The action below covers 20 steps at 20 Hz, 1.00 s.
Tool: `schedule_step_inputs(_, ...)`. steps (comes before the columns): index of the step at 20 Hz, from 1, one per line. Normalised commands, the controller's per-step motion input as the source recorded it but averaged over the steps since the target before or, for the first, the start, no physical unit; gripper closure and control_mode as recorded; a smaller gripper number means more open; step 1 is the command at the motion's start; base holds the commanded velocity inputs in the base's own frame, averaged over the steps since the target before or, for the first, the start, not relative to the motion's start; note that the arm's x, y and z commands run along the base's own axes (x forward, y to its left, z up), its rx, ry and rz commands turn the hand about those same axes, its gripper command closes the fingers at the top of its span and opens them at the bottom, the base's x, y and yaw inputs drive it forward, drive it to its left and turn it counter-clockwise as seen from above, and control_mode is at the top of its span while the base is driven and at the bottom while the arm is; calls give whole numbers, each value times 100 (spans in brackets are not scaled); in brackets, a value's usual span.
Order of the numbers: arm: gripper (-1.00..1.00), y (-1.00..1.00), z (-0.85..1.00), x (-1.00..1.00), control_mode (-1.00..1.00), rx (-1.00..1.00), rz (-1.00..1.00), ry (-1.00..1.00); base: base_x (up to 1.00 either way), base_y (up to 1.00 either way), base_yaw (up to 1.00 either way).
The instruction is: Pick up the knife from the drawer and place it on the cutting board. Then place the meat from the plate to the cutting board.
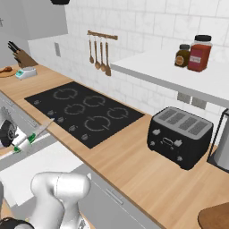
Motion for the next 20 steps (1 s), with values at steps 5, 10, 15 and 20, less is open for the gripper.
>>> schedule_step_inputs(5, 100, -100, 56, -25, -100, 29, 0, -5, 0, 0, 0)
schedule_step_inputs(10, 100, -100, 7, 6, -100, 24, 0, 0, 0, 0, 0)
schedule_step_inputs(15, 100, -35, -9, 25, -100, 1, -2, 0, 0, 0, 0)
schedule_step_inputs(20, 100, -14, -4, 29, -100, 0, -4, 0, 0, 0, 0)
